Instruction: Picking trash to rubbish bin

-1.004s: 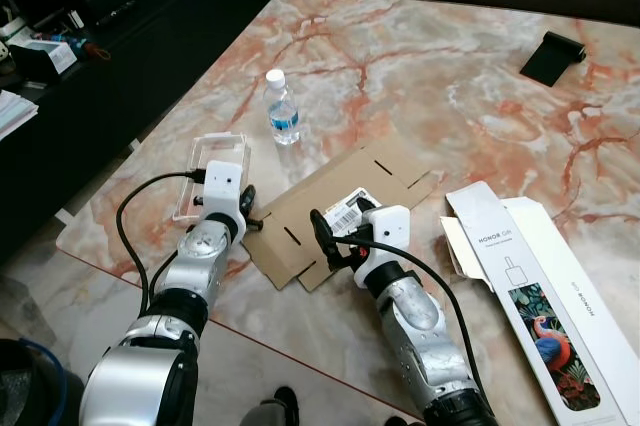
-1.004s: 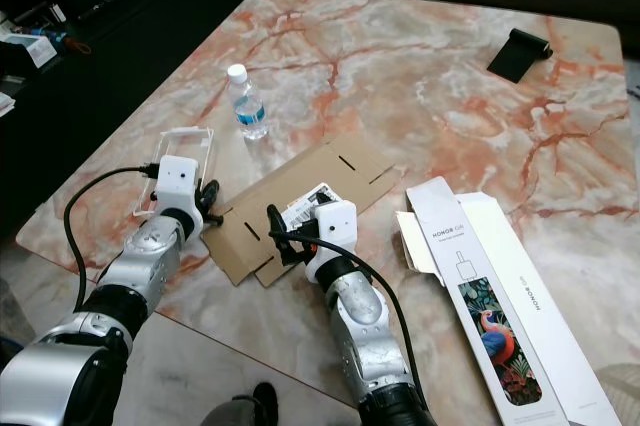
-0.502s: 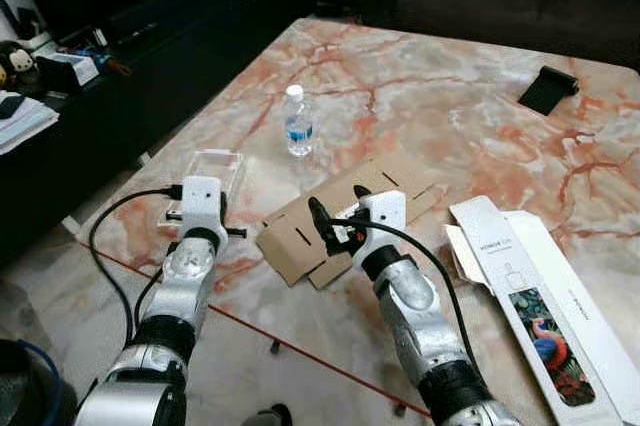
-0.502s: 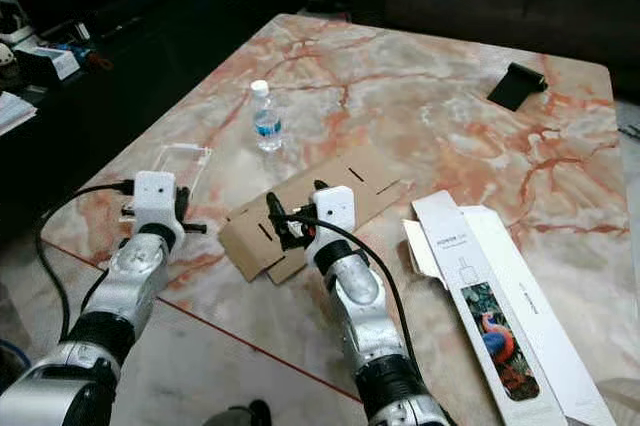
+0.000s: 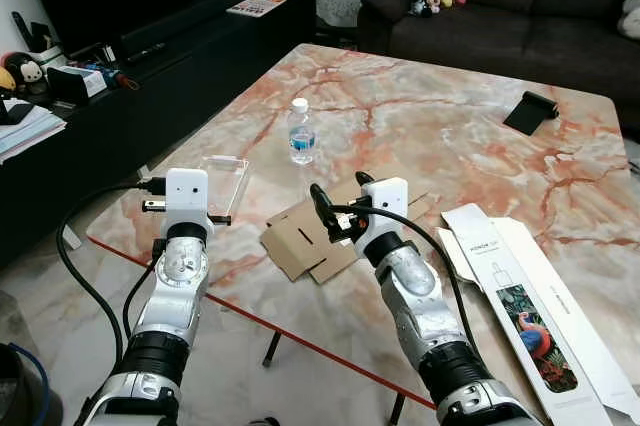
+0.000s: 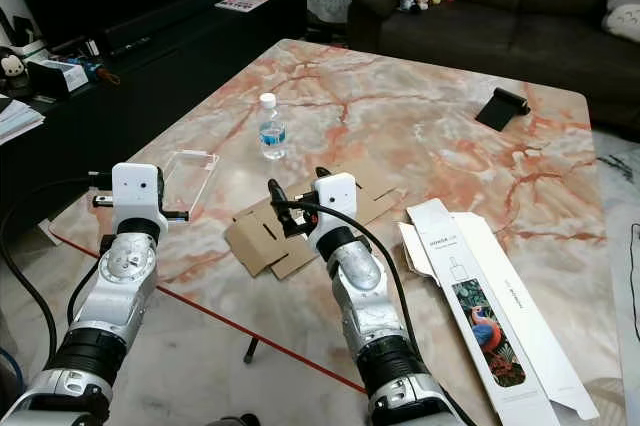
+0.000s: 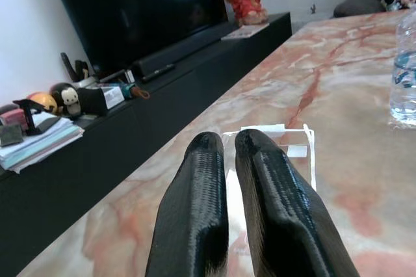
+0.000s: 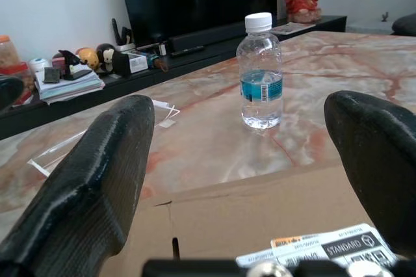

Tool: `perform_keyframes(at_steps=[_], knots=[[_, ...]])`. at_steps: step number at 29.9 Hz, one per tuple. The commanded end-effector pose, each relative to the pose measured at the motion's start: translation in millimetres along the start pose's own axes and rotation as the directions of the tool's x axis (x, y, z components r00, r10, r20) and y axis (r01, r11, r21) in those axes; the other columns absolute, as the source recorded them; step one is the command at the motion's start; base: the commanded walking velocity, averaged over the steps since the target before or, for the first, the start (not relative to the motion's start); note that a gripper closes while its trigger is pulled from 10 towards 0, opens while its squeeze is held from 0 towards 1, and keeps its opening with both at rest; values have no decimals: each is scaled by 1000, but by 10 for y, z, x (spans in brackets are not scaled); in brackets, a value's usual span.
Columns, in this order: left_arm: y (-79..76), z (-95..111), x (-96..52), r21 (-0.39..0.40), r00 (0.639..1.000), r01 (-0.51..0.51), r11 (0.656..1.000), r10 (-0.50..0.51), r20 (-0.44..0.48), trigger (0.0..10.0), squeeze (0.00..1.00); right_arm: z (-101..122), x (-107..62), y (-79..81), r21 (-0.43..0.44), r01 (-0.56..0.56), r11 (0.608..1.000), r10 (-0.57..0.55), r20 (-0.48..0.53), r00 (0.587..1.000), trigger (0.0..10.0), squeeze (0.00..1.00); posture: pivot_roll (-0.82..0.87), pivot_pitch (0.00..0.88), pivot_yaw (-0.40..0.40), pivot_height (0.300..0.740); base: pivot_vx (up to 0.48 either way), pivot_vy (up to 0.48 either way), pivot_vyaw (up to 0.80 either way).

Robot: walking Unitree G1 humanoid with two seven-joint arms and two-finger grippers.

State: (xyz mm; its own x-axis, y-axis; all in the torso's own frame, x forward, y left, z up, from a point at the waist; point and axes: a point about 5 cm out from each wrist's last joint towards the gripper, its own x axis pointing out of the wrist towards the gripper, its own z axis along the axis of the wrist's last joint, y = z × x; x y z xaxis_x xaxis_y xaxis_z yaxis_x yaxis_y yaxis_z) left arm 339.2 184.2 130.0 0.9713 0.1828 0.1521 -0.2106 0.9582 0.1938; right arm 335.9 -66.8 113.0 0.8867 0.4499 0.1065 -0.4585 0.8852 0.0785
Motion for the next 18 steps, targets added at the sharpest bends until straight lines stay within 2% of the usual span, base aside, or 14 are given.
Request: perform_keyframes(at_steps=[1, 7, 13, 18], knots=[[-26, 79, -23, 29, 999, 2, 1000, -3, 40, 10000, 0, 20, 7, -36, 7, 7, 1000, -7, 12, 1000, 10000, 0, 129, 0, -6, 740, 0, 0, 0], [-4, 191, -127, 27, 992, -28, 999, 24, 124, 10000, 0, 15, -4, -106, 2, 18, 1000, -18, 7, 1000, 10000, 0, 114, 3, -23, 740, 0, 0, 0], [-13, 132, -165, 22, 995, -29, 999, 27, 101, 10000, 0, 78, 11, -131, -6, 38, 999, -38, 36, 999, 10000, 0, 81, 3, 4, 740, 0, 0, 0], [-38, 104, -148, 23, 998, -8, 1000, 6, 67, 10000, 0, 39, -10, -128, 3, 53, 999, -53, 33, 998, 10000, 0, 77, 0, 20, 740, 0, 0, 0]])
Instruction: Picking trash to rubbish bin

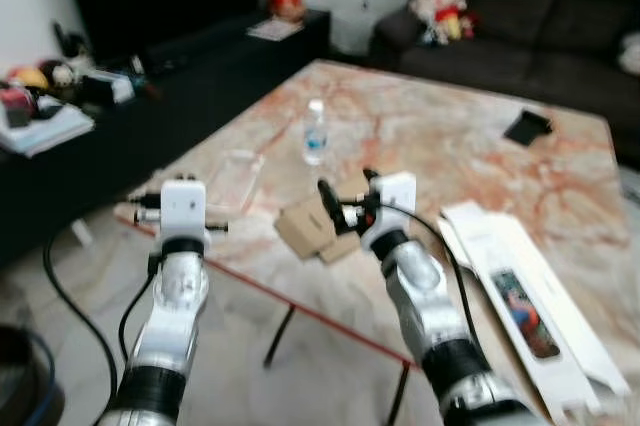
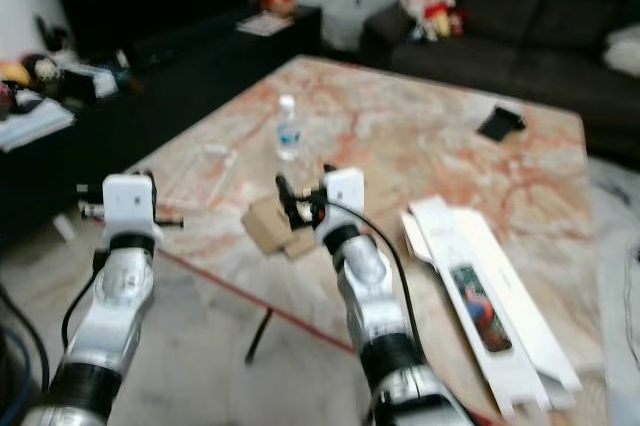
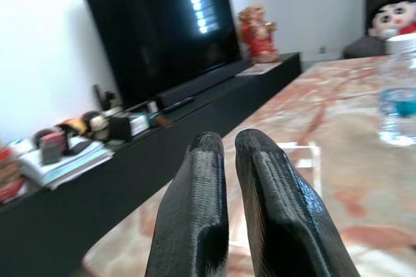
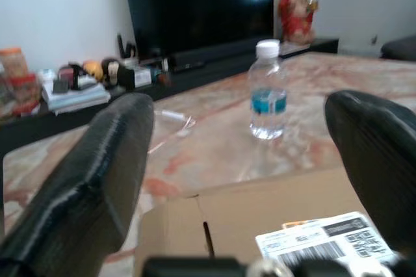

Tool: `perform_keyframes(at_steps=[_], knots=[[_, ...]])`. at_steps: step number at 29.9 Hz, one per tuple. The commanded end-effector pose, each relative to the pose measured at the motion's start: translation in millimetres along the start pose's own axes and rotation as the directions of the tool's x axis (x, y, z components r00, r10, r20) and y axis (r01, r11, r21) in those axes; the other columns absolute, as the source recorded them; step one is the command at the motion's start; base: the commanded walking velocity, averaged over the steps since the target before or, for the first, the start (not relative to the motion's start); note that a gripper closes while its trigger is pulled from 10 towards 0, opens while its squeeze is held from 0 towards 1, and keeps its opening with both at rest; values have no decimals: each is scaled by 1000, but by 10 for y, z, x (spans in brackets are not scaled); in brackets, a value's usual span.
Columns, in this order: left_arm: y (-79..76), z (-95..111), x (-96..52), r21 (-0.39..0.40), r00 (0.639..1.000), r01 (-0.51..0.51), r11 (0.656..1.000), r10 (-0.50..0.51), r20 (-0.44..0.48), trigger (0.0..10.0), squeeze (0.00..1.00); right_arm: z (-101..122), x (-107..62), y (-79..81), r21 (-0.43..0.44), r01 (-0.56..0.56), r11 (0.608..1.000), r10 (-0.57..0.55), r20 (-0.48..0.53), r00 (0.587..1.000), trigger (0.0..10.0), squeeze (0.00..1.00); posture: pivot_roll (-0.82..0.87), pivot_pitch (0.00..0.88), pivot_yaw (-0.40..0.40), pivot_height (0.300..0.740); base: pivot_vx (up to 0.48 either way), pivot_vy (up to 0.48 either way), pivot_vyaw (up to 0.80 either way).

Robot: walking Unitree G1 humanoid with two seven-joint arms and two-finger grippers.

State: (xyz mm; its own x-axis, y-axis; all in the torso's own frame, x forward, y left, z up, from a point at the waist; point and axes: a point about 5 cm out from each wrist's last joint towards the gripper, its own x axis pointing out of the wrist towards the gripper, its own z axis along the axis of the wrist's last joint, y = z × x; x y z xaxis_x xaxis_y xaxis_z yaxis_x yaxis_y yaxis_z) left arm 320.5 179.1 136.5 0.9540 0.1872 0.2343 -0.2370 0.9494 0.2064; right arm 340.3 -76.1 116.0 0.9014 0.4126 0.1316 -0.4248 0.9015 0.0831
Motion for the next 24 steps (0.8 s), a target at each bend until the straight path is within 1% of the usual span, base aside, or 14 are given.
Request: perform_keyframes(at_steps=[1, 3, 5, 6, 9, 12, 16, 20, 24], knots=[[-56, -1, 42, 4, 999, 29, 1000, -29, -22, 10000, 0, -7, -14, -21, 3, 16, 1000, -16, 3, 1000, 10000, 0, 75, 0, 26, 740, 0, 0, 0], [-74, -3, 72, -5, 999, 45, 999, -45, -32, 10000, 0, -19, -18, -6, 3, 14, 1000, -14, 1, 1000, 10000, 0, 73, 0, 26, 740, 0, 0, 0], [-61, 2, 93, -16, 999, 42, 999, -43, -33, 10000, 0, -20, -18, 5, 1, 12, 1000, -12, 0, 1000, 10000, 0, 64, 0, 31, 740, 0, 0, 0], [-48, 3, 105, -34, 999, 38, 999, -39, -37, 10000, 0, -20, -18, 11, 0, 11, 1000, -11, 1, 1000, 10000, 0, 63, 0, 34, 740, 0, 0, 0], [-41, 1, 110, -39, 998, 42, 998, -44, -39, 10000, 0, -22, -19, 14, -2, 11, 1000, -11, 1, 1000, 10000, 0, 65, 0, 34, 740, 0, 0, 0], [-41, -22, 87, -58, 997, 46, 997, -49, -51, 10000, 0, -31, -21, 23, -3, 8, 1000, -8, -2, 1000, 10000, 0, 71, 0, 36, 740, 0, 0, 0], [-39, -27, 83, -60, 997, 46, 997, -49, -53, 10000, 0, -33, -21, 27, -4, 7, 1000, -7, -3, 1000, 10000, 0, 71, 0, 36, 740, 0, 0, 0], [-8, -86, 19, -69, 996, 45, 997, -50, -80, 10000, 0, -61, -21, 60, -1, 8, 1000, -8, -15, 1000, 10000, 0, 77, 0, 39, 740, 60, 0, 0], [-9, -106, -10, -82, 994, 48, 996, -55, -90, 10000, 0, -84, -29, 45, 5, 23, 1000, -23, -27, 999, 10000, 0, 78, 0, 36, 740, 0, 293, 0]])
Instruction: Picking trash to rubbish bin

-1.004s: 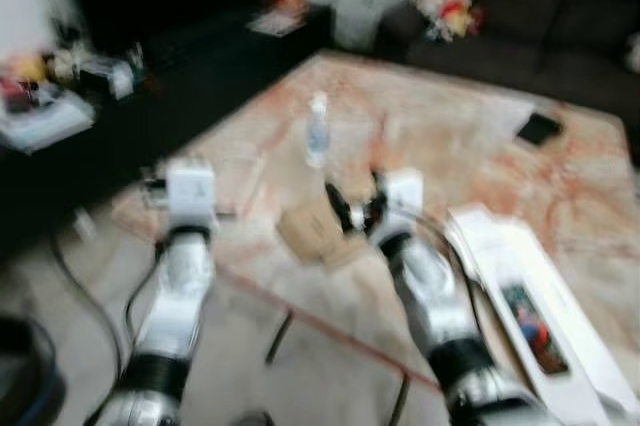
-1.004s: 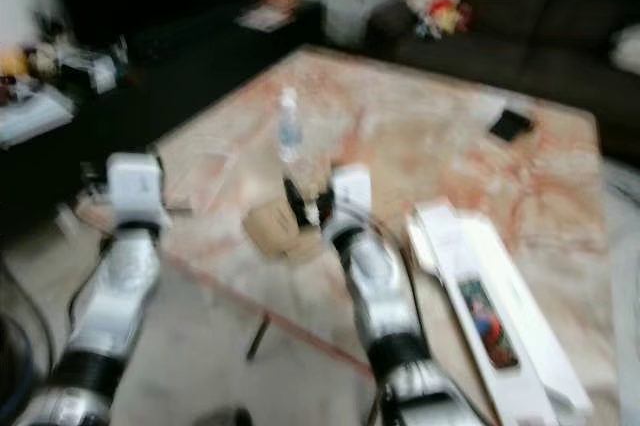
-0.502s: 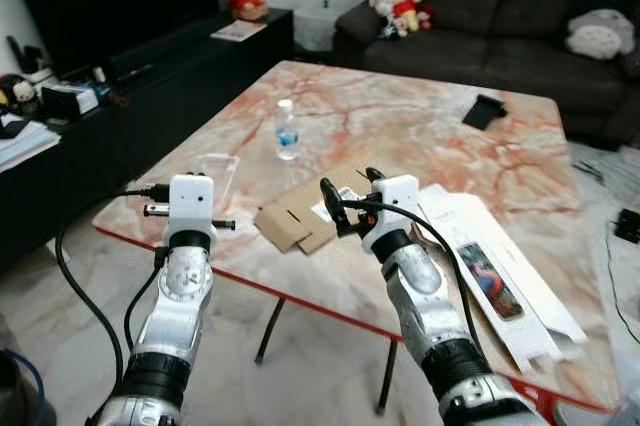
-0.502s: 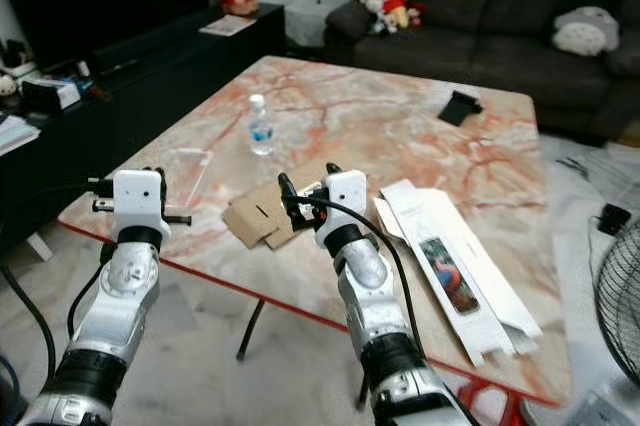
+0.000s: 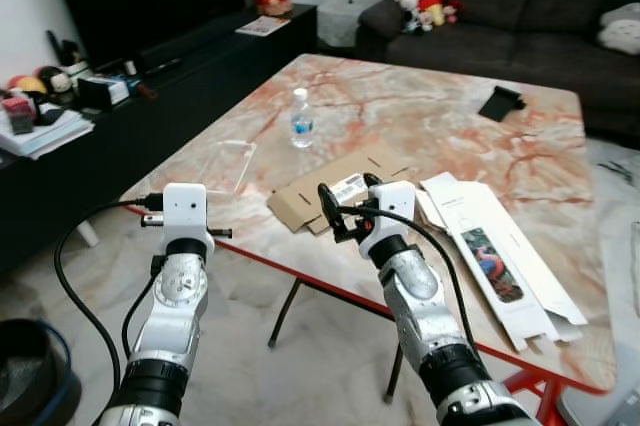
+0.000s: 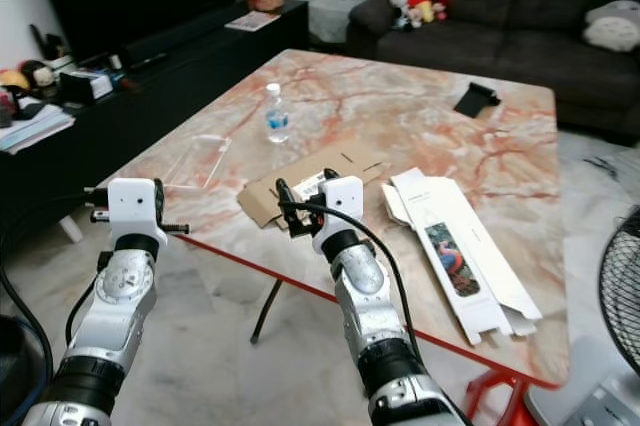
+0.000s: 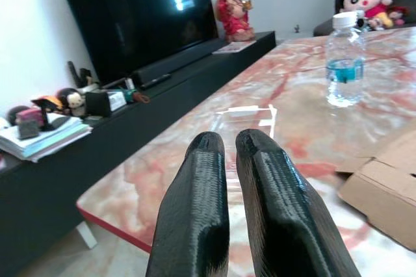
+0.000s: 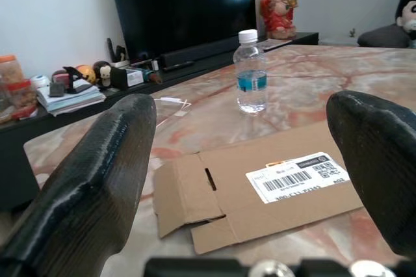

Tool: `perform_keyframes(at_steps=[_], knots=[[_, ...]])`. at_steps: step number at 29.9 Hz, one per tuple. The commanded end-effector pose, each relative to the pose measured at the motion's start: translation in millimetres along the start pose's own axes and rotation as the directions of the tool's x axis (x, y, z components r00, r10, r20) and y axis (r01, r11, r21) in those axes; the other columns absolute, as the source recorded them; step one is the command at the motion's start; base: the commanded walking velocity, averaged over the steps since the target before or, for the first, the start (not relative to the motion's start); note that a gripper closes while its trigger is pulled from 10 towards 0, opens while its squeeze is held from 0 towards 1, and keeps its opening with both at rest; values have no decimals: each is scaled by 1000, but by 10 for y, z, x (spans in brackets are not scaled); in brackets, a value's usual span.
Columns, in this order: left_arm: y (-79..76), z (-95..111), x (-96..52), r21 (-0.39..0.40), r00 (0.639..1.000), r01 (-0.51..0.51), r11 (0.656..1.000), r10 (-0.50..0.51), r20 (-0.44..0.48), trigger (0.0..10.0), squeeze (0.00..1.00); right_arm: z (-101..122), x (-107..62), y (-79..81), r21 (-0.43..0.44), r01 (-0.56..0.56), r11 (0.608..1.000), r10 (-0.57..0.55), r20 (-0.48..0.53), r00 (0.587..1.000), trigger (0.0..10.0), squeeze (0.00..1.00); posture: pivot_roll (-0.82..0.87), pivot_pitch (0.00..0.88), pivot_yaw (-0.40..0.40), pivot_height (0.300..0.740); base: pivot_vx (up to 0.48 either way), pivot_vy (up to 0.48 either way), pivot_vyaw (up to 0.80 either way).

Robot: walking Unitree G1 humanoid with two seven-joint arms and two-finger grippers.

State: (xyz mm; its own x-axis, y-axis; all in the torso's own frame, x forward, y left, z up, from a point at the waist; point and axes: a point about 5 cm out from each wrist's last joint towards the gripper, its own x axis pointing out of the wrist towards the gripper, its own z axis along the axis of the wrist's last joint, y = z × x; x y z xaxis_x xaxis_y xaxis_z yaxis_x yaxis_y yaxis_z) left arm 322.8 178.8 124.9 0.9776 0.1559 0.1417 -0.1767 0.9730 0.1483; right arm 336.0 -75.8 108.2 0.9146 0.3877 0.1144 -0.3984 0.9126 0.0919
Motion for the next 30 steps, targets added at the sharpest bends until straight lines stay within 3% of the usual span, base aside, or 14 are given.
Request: perform_keyframes(at_steps=[1, 9, 17, 27, 30], knots=[[22, 6, -12, -10, 1000, 1, 1000, -1, -6, 10000, 0, -13, 16, 27, -3, -4, 1000, 4, -15, 1000, 10000, 0, 79, 0, 37, 740, 0, 337, 0], [7, 2, -51, -21, 1000, 16, 1000, -16, 1, 10000, 0, -46, 2, -2, 7, 22, 1000, -21, -38, 999, 10000, 0, 75, 0, 45, 740, 0, 163, 0], [-19, 7, -25, -41, 1000, 17, 999, -17, -21, 10000, 0, -38, -1, -2, -5, 25, 1000, -26, -29, 999, 10000, 0, 71, 0, 45, 740, 0, 0, -557], [-5, 25, -29, -41, 1000, 12, 999, -13, -21, 10000, 0, -21, 13, -2, 19, 40, 999, -39, -30, 999, 10000, 0, 72, 0, 45, 740, 0, 433, 0], [-1, 34, -25, -41, 1000, 10, 999, -11, -22, 10000, 0, -9, 21, -4, 25, 40, 999, -40, -28, 999, 10000, 0, 72, 0, 44, 740, 0, 480, -763]])
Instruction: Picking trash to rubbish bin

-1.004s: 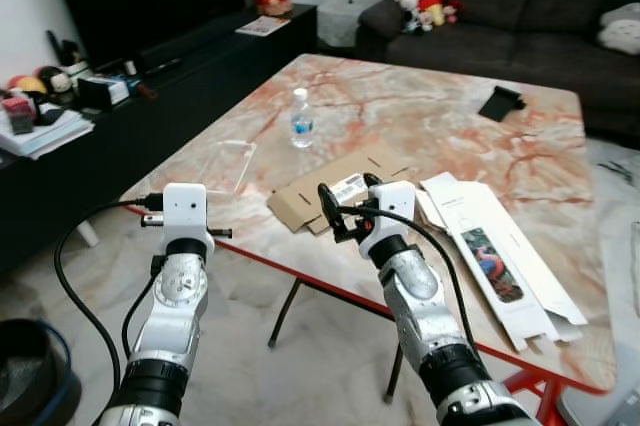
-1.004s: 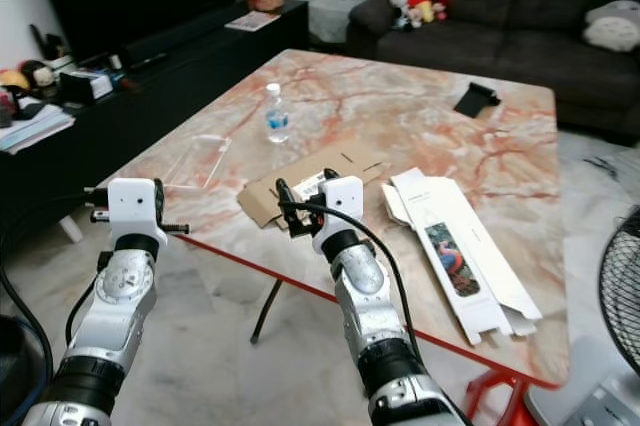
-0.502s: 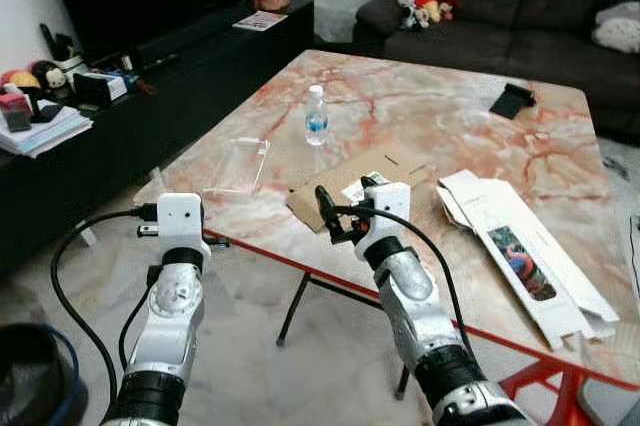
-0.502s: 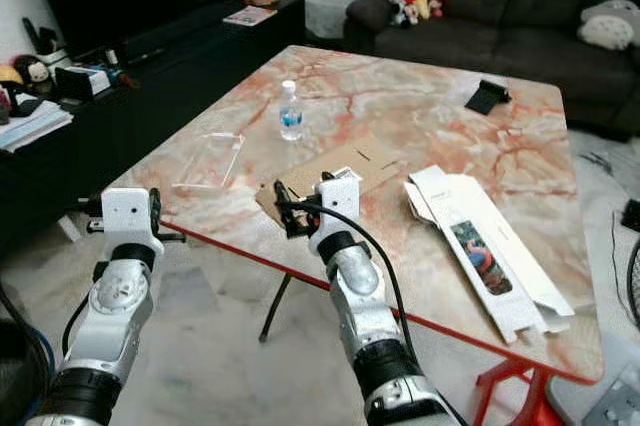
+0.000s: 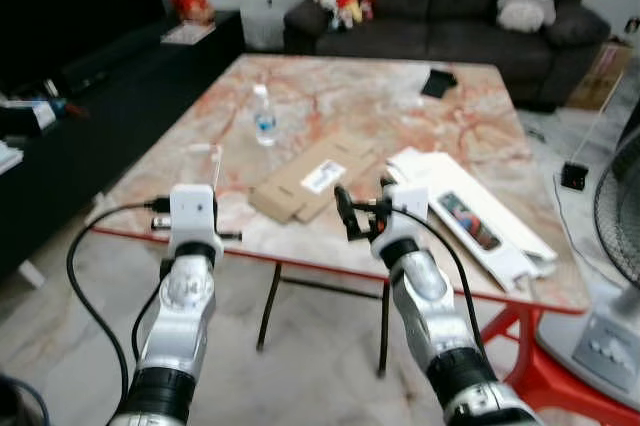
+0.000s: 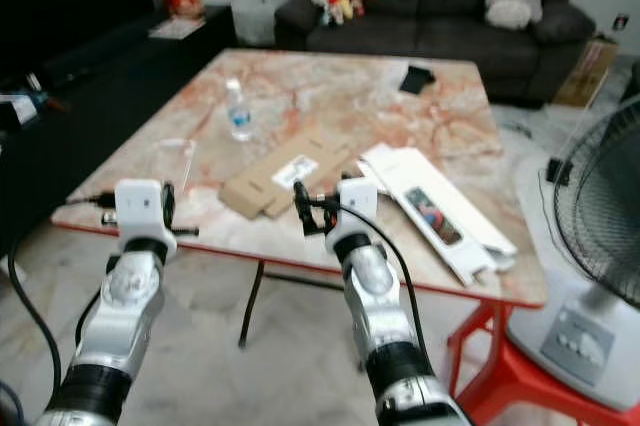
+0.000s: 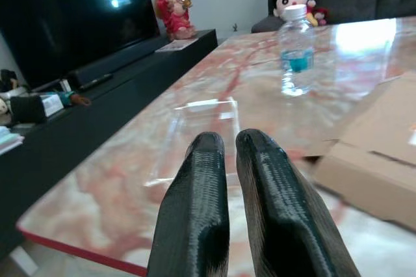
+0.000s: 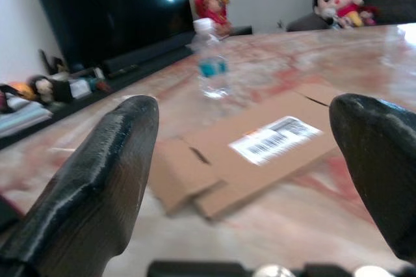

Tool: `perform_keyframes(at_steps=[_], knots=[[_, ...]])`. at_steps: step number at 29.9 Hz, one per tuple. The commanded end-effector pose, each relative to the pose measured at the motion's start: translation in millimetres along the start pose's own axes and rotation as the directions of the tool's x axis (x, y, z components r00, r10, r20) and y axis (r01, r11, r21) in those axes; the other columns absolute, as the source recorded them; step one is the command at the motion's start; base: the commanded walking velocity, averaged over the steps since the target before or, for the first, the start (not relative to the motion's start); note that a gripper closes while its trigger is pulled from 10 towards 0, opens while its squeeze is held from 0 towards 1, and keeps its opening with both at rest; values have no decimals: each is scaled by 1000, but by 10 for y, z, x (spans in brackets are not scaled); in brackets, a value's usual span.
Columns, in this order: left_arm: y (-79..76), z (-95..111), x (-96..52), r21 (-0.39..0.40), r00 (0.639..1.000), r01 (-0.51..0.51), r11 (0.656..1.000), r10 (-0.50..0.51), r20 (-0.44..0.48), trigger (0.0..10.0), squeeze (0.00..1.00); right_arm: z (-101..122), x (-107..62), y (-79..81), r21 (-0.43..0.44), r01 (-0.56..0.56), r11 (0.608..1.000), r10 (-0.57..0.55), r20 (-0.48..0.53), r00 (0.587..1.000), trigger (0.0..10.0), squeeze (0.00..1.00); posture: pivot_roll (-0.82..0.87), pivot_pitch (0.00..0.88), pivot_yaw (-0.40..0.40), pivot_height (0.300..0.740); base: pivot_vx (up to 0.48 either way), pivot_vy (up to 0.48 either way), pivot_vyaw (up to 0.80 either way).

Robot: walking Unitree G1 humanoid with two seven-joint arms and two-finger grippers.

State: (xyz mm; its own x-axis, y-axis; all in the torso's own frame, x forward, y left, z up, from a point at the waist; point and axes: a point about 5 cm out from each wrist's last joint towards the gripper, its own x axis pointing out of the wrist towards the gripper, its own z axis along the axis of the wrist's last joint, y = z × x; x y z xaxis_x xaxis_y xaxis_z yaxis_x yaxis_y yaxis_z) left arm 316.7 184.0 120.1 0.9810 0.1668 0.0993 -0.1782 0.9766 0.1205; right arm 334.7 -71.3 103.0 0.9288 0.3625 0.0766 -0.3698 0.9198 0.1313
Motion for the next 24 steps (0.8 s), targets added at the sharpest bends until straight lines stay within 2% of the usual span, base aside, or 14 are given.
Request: perform_keyframes(at_steps=[1, 14, 20, 24], knots=[[-57, 86, 30, -12, 1000, 15, 1000, -15, 21, 10000, 0, 51, 20, -44, -12, 7, 1000, -7, 8, 1000, 10000, 0, 72, 0, 44, 740, 0, 480, 0], [13, 147, 59, 8, 999, -3, 1000, 3, 32, 10000, 0, 68, 31, -32, 2, 20, 1000, -20, 18, 1000, 10000, 0, 85, 8, 47, 740, 0, 459, 0], [-53, 185, 62, 41, 999, 30, 999, -32, 45, 10000, 0, 60, 40, -31, 6, 21, 1000, -21, 5, 1000, 10000, 0, 91, 13, 54, 740, 0, 0, -747], [-83, 247, 60, 7, 997, 37, 999, -38, 70, 10000, 0, 60, 36, -32, 13, 33, 999, -33, 14, 999, 10000, 0, 94, 14, 58, 740, 0, 0, -183]])
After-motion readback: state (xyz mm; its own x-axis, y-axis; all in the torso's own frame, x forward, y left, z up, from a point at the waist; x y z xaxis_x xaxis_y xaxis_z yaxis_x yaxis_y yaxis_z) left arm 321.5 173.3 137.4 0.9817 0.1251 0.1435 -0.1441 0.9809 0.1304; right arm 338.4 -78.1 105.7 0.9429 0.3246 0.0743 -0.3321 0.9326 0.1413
